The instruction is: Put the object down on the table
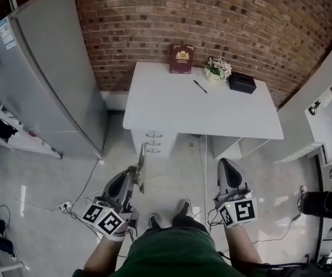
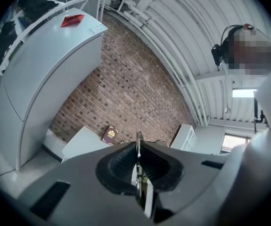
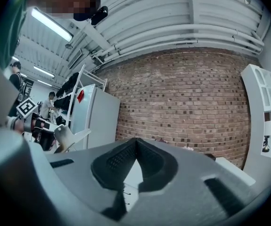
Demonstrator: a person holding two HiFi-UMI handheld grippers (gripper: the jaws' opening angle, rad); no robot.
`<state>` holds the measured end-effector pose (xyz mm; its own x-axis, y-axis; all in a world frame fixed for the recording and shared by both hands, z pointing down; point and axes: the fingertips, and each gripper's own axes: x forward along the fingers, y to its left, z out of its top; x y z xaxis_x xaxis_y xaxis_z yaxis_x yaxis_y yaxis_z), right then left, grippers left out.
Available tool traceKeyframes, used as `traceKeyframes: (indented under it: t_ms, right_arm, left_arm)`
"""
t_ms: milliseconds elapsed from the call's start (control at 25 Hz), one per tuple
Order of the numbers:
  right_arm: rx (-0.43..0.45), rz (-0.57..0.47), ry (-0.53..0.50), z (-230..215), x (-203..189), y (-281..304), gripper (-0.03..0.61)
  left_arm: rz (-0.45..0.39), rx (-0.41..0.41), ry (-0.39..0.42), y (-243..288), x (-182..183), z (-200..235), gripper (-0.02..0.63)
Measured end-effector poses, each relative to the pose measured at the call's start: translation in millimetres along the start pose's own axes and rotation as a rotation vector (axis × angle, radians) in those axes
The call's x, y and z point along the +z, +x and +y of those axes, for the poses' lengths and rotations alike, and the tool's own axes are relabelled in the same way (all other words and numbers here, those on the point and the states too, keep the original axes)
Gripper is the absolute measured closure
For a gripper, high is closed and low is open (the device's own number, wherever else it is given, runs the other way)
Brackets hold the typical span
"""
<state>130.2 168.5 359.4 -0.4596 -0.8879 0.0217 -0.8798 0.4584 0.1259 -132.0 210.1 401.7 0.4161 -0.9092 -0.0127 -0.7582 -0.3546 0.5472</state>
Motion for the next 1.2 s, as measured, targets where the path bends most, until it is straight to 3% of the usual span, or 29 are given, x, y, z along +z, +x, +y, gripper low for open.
traceKeyframes:
  t_ms: [280,560,1200]
  right_arm:
    - [0.033,-0.012,-0.007,1,-5,37,0.576]
    - [0.098,-0.047,0.039,-17,-16,101,0.575]
    - [0.227,-0.020,0.148,-121,-52,244,0.575]
  left_arm:
    - [0.000,0.009,-0.008,25,10,20,0.597]
    - [-0.020,0.079,-0.007,53,18,44,0.597]
    - [-0.047,0.206,0.012,198,37,52,0.597]
